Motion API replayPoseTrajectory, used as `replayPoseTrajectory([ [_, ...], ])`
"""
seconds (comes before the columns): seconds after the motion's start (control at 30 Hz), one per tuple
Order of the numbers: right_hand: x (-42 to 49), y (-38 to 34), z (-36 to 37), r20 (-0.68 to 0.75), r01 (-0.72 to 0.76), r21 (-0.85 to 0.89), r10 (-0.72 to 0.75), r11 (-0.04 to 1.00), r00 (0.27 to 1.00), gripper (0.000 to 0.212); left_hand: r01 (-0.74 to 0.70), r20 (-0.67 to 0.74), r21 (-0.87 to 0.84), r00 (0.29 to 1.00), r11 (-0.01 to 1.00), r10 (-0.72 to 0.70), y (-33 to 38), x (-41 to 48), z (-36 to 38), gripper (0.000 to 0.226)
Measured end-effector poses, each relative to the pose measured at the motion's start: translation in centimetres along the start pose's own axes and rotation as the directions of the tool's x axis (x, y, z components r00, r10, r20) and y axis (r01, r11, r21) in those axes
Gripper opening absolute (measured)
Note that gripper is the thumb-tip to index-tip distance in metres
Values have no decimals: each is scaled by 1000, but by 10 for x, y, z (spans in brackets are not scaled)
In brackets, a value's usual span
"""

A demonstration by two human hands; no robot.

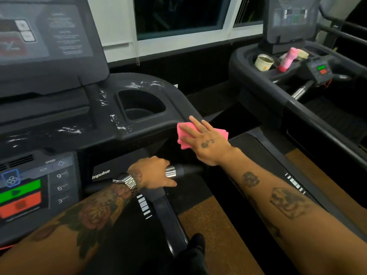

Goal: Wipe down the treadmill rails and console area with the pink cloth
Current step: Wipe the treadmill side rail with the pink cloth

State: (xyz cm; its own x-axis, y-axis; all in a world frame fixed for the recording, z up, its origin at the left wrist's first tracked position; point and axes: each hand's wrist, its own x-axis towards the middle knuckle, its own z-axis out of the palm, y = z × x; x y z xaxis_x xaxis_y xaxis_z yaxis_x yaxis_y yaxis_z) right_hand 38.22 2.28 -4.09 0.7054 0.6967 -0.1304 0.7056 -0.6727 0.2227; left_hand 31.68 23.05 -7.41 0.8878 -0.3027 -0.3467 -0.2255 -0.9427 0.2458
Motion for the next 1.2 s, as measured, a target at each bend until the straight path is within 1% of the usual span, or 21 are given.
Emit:
replayPoseTrajectory([
  [0.07,-17,-3,0,11,70,-3,-70,998,998,54,18,32,-15,999,1000,-18,1,-1,-2,59],
  [0.1,-29,-6,1,7,91,1,-91,996,996,55,23,40,-19,999,1000,-23,1,-1,-2,59],
  [0.13,-40,-8,2,-3,100,26,-100,995,995,56,28,43,-23,999,999,-27,0,0,-2,59],
  [0.23,-74,-9,4,-33,97,190,-92,977,995,53,25,49,-27,999,999,-24,0,0,-2,55],
  [0.3,-81,-9,4,-16,115,203,-114,972,993,47,15,50,-28,999,999,-13,0,0,-1,52],
  [0.37,-75,-5,5,-25,121,184,-119,975,993,45,5,53,-39,999,999,-3,1,1,-2,50],
  [0.47,-49,-2,3,-68,103,141,-95,985,993,55,-2,67,-63,998,998,7,2,3,-2,49],
  [0.57,-10,0,4,-78,68,33,-66,997,995,56,-3,73,-59,997,998,7,2,5,-3,49],
  [0.67,25,2,1,-134,63,-61,-71,996,988,56,-1,80,-71,997,997,6,0,6,-1,50],
  [0.7,34,3,-2,-148,80,-95,-94,992,985,54,-2,80,-76,997,997,8,-1,7,0,50],
  [0.77,46,6,-8,-144,128,-150,-149,980,978,43,3,86,-84,996,996,5,-2,8,0,51],
  [0.83,51,7,-11,-146,138,-148,-160,979,976,36,3,97,-91,995,996,5,-2,9,1,52],
  [0.9,51,7,-10,-135,107,-107,-121,988,983,37,-3,101,-91,995,996,12,-2,10,0,51],
  [1.03,37,9,-7,-57,5,75,-1,997,998,46,-5,98,-100,995,995,15,-3,10,0,52],
  [1.2,-20,-7,-1,-38,-124,194,134,973,990,48,-13,79,-96,997,995,21,-4,8,1,52],
])
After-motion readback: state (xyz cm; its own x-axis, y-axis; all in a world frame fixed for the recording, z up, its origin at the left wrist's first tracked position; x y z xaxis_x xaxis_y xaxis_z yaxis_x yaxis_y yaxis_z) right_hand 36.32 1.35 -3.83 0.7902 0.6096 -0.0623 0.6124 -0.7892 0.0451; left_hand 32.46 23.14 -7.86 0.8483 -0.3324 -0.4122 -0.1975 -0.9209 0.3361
